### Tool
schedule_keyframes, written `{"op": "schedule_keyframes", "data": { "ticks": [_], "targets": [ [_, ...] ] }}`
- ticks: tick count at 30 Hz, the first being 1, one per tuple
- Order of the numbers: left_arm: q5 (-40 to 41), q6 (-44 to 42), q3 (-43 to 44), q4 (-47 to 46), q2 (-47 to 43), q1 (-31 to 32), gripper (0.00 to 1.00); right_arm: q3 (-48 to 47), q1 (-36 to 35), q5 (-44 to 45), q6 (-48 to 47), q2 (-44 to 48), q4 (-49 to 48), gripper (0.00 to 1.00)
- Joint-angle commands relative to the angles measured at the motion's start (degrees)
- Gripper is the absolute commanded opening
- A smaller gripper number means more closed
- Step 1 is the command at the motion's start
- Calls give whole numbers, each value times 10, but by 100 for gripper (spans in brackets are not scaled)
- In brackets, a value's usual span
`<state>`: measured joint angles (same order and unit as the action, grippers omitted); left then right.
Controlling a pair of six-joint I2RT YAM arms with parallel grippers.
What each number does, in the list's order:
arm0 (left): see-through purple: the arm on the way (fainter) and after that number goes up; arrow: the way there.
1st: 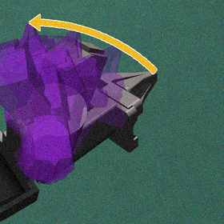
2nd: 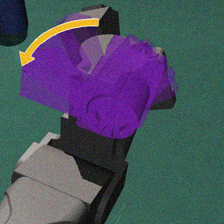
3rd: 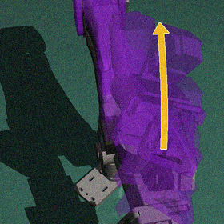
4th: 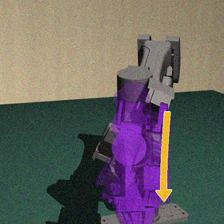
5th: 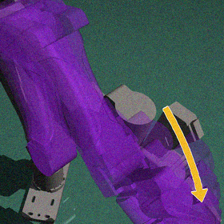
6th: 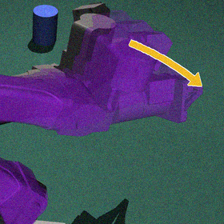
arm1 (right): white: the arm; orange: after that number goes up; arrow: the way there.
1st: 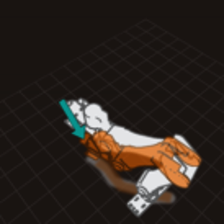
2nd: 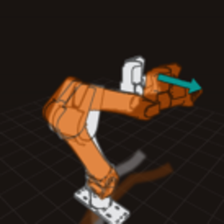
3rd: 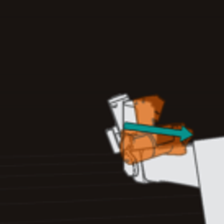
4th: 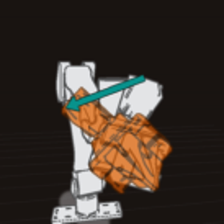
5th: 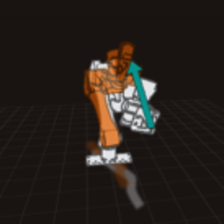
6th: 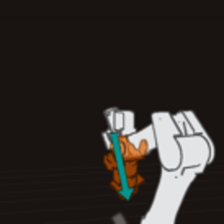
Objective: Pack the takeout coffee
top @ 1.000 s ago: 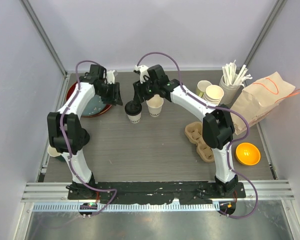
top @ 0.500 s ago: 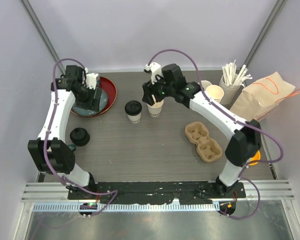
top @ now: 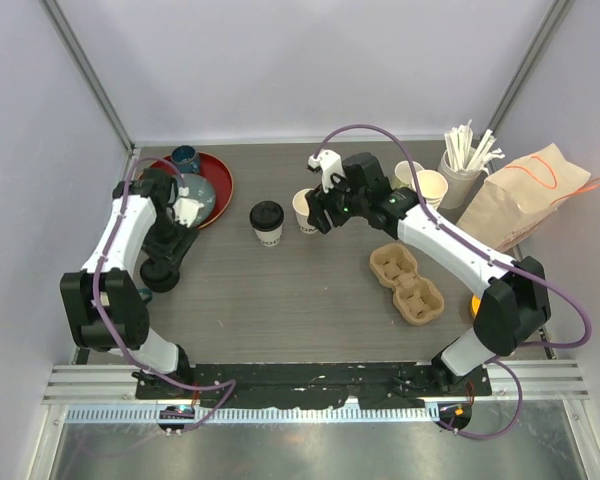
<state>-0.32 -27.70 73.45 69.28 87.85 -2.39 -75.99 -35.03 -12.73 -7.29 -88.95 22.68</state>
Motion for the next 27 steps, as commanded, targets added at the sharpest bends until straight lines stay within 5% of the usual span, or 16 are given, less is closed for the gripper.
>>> {"op": "schedule_keyframes", "data": {
  "ticks": [1,8,15,27],
  "targets": [
    [69,38,64,-7,29,-9,57,2,12,-12,-9,29,-41,66],
    [110,29,80,-56,78,-44,48,3,31,-39,-11,10,-45,66],
    [93,-78,113,-32,134,-56,43,6,47,-55,-8,7,-47,66],
    [80,-131,110,-62,170,-67,41,9,52,-58,-8,4,-46,66]
  ]
}}
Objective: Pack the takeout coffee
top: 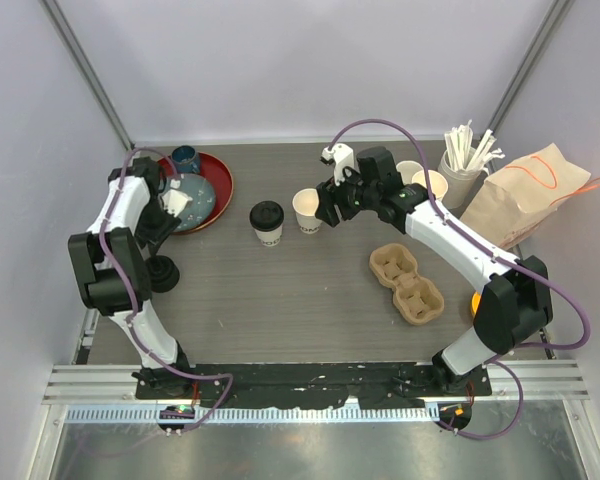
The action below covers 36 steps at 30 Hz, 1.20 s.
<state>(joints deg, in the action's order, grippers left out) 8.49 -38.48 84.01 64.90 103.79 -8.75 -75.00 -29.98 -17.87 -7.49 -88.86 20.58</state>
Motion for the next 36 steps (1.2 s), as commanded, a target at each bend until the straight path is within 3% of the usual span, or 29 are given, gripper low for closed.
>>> {"op": "schedule_keyframes", "data": {
  "ticks": [1,13,18,36],
  "targets": [
    [-11,-23,4,-21,17,-4,41,-1,3,-6,-6,3,-25,66],
    [-6,-12,-4,-50,48,-4,39,-2,4,-23,-7,-8,-25,66],
    [-2,-19,-17,-47,45,-5,34,-4,7,-29,-7,-12,-22,65],
    [-42,-9,-2,52,25,-5,36,-6,11,-30,-7,-14,-19,66]
  ]
}}
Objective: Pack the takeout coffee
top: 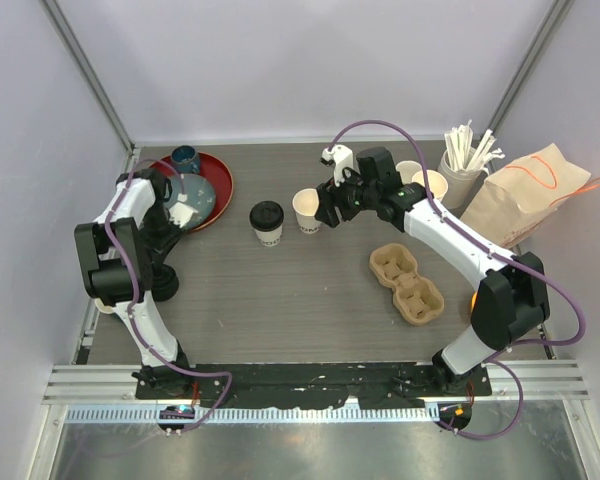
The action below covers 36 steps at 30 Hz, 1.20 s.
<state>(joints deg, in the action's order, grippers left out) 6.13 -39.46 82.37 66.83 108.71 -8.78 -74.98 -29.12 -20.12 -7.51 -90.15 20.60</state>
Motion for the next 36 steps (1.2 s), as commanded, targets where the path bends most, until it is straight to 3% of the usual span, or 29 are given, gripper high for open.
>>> {"op": "schedule_keyframes", "data": {
  "ticks": [1,8,18,27,31,36],
  "targets": [
    [-20,1,15,35,-26,-5,36,-6,4,-7,-7,-1,-20,66],
    [-2,-10,-13,18,-36,-5,40,-7,3,-11,-8,-1,-18,66],
    [17,-13,-21,8,-20,-12,32,-9,3,-16,-9,-3,-14,66],
    [-3,-10,-36,9,-24,-12,15,-9,5,-17,-11,-6,-13,66],
    [-1,5,-35,5,-24,-12,0,-9,6,-16,-10,-5,-14,66],
    [-6,33,-23,-2,-39,-12,0,-9,6,-14,-10,-3,-12,65]
  ]
}}
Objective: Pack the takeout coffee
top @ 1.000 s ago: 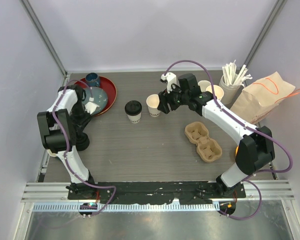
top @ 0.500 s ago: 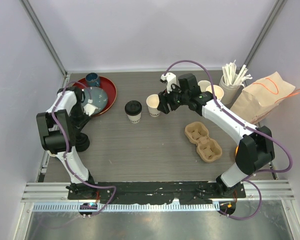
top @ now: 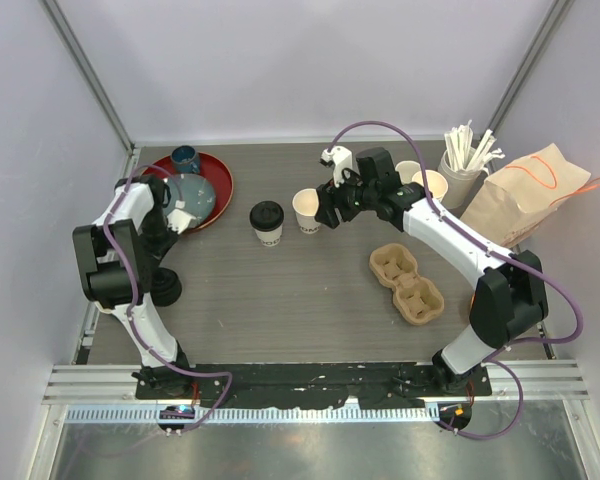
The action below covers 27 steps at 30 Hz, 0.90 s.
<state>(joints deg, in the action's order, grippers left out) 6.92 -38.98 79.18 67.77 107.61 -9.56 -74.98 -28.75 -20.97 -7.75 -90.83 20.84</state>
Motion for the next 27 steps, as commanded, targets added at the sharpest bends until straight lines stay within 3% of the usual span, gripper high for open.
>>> {"op": "schedule_keyframes", "data": {
  "ticks": [1,16,27],
  "targets": [
    [-15,35,12,-11,-36,-5,0,-9,3,-6,-8,4,-14,66],
    [-20,87,31,-2,-87,-4,0,-9,4,-5,-7,9,-11,66],
    [-39,180,142,55,-122,22,0,-10,10,11,35,30,-26,66]
  ]
}}
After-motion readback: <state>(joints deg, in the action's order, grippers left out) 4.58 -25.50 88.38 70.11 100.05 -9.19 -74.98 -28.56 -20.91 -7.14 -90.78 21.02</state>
